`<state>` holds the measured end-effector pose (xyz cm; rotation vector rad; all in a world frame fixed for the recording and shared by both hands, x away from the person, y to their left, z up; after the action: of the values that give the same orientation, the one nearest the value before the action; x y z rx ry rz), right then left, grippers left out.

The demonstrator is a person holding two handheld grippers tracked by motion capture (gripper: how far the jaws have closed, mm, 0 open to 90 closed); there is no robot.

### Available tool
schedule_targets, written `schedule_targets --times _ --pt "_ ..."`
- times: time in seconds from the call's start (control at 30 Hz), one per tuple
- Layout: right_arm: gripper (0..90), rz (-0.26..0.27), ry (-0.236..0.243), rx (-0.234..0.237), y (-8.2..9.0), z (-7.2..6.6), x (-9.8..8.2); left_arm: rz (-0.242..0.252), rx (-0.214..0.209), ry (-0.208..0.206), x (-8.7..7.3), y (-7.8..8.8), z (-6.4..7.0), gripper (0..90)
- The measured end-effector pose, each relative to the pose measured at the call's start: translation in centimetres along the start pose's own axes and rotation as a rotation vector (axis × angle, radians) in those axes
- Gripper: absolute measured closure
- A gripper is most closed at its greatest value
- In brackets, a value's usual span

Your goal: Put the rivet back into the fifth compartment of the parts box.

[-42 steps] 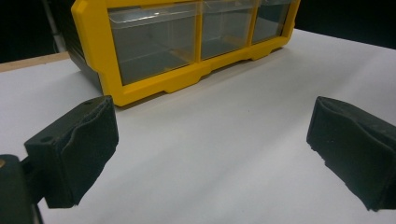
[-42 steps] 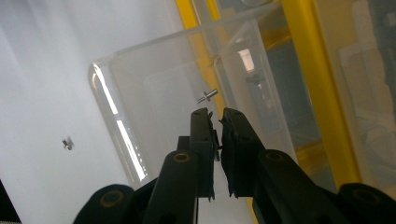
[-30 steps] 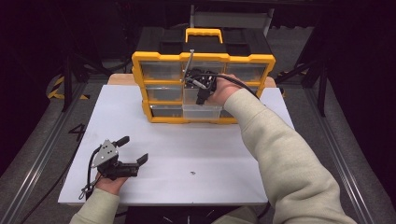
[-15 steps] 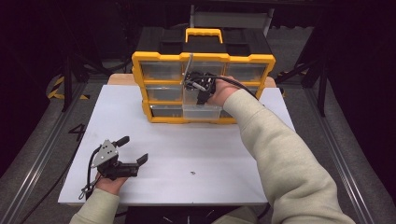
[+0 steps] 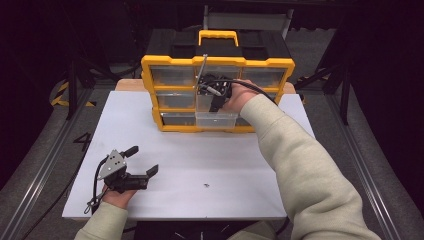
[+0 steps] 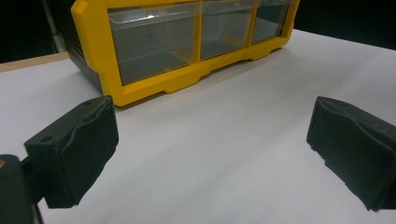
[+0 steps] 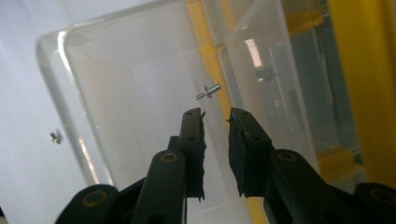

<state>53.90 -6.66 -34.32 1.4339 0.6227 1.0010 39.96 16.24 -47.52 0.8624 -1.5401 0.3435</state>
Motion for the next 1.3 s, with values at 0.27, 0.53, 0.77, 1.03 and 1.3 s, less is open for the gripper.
schedule_targets --times 0.27,0.53,0.77,1.03,1.3 --pt "64.7 0.078 0.035 -0.087 3.1 -1.0 0.0 -0.008 -0.006 -0.003 0.0 0.0 0.1 3.0" --pt "46.0 0.153 0.090 -0.156 5.9 -3.5 -0.5 -0.008 -0.008 -0.004 -0.1 -0.1 0.1 3.0" --pt "40.9 0.187 0.167 -0.104 6.4 -7.6 -1.5 -0.008 -0.009 -0.003 -0.1 -0.1 0.1 3.0" --pt "38.3 0.157 0.213 -0.053 3.9 -10.2 -3.0 -0.008 -0.008 -0.003 -0.1 -0.1 0.1 3.0" --pt "36.4 0.121 0.225 -0.035 1.0 -11.5 -4.3 -0.009 -0.008 -0.003 -0.1 -0.1 0.1 3.0"
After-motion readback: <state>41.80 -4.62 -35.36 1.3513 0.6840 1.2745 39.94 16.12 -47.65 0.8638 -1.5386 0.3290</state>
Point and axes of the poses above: each handheld gripper's, and its own axes: y roughly backward along the jaws, x roughly out of its top, z roughly to its right, the point moved 8 cm from there along -y, roughly forward along the jaws, and after that the axes turned 13 degrees about -y, right-handed, at the moved point
